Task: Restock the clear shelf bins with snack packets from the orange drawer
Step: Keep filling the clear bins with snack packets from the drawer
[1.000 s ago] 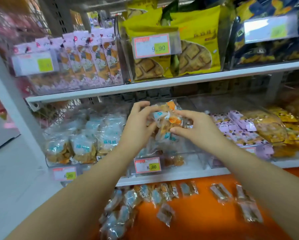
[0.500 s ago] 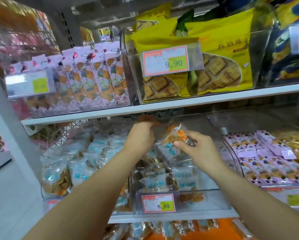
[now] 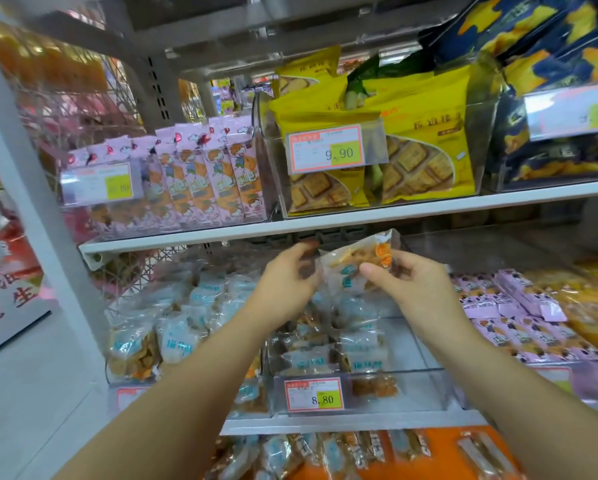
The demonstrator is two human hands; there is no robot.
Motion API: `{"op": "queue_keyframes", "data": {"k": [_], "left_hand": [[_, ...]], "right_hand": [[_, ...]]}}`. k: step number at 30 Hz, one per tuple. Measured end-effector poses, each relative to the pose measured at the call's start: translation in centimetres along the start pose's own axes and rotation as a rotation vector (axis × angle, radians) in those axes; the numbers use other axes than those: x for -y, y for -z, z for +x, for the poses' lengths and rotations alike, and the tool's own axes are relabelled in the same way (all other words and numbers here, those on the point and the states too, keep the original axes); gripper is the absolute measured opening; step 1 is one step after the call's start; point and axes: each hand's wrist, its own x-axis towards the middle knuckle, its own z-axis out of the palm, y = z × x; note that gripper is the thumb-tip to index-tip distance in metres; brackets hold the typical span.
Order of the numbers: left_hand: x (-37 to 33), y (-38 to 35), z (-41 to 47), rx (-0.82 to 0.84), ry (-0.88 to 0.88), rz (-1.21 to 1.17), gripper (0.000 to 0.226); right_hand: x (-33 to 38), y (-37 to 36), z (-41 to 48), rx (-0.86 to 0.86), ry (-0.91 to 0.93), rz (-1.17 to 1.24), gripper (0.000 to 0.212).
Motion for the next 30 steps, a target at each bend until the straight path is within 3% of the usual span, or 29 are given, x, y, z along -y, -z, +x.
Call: {"op": "queue_keyframes", "data": {"k": [1, 4, 7, 11, 16, 18, 22, 26, 30], "left_hand": [[-0.2, -0.1, -0.3, 0.047, 0.002, -0.044, 0.042], [-0.3, -0.5, -1.0, 0.126, 0.070, -0.274, 0.050], [-0.5, -1.2, -1.6, 0.092, 0.189, -0.470, 0.051], [-1.7, -2.8, -2.8, 0.078, 0.321, -0.888, 0.030], [-3.6, -5.1, -3.7, 0.051, 0.425, -1.193, 0.029], [-4.1, -5.6, -3.9, 0.065, 0.380, -1.199, 0.031], [-4.5, -6.0, -4.4, 0.031, 0.289, -1.000, 0.001], [-4.0, -4.8, -4.6, -0.043, 0.276, -0.855, 0.016], [-3.8, -4.0, -5.2, 0.139, 0.363, -0.843, 0.023]], "right_hand": [[0.2, 0.2, -0.3, 0.001, -0.043, 0.075, 0.008], [0.6, 0.9, -0.9, -0.016, -0.176, 0.410, 0.037], [1.7, 1.6, -1.7, -0.042, -0.259, 0.647, 0.029], [2.6, 2.7, -3.0, -0.071, -0.333, 0.775, 0.021], [2.2, 3.5, -4.0, -0.168, -0.446, 0.834, 0.019], [1.9, 3.5, -4.3, -0.236, -0.481, 0.834, 0.020], [1.3, 3.7, -4.6, -0.305, -0.533, 0.731, 0.022], [1.1, 3.9, -4.3, -0.310, -0.458, 0.261, 0.024], [1.7, 3.5, -4.1, -0.119, -0.343, 0.114, 0.036]]}}
